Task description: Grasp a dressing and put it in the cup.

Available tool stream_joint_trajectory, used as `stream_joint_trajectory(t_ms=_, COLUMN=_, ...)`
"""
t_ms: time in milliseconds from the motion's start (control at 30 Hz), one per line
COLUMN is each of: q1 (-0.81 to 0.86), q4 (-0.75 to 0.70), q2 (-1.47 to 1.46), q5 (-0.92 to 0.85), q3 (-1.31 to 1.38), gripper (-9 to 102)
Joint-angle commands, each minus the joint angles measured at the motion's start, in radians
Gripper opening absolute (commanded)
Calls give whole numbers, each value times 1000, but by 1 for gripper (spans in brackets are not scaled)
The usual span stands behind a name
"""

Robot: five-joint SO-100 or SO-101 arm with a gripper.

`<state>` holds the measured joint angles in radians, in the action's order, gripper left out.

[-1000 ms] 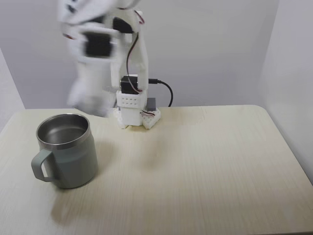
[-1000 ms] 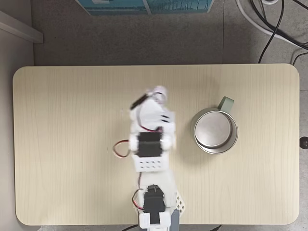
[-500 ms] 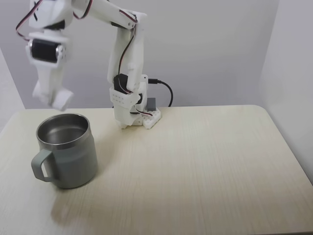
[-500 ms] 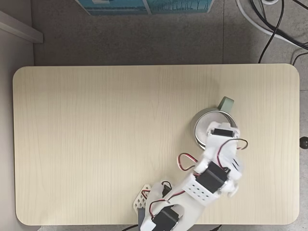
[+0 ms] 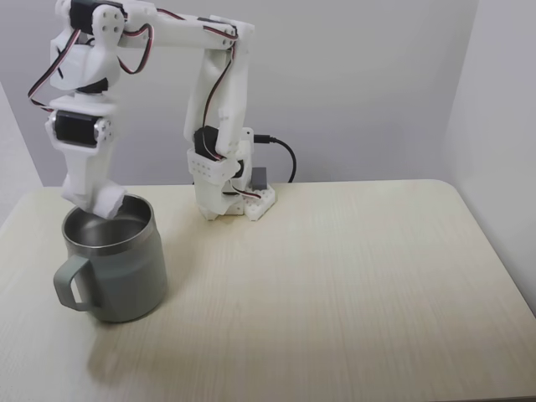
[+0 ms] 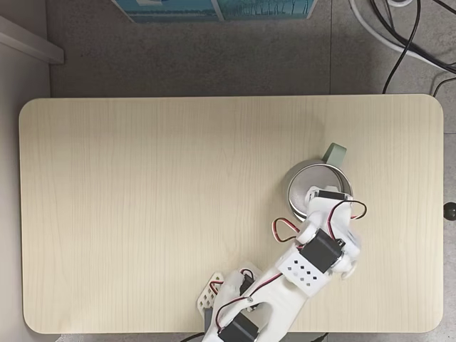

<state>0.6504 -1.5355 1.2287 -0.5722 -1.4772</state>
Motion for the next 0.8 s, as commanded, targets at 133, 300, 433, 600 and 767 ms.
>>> stream_joint_trajectory(t_ms=133, q1=3, q4=6, q2=-31, q5=-17, q3=-11, gripper=23)
stream_joint_trajectory(t_ms=300, q1=11, q4=5, q2=-51, q5=-21, q3=-2, gripper=23)
stream_joint_trajectory(t_ms=433, q1=18, q4=5, q2=-54, q5=-15, q3=-31, gripper=24)
stream_joint_trajectory(t_ms=600, q1=51, q4=5, q2=-60, q5=-21, q3=-46, gripper=24)
stream_joint_trajectory(t_ms=767, q1=58, q4=17, q2=-104, q5=-38, q3=-8, gripper=24)
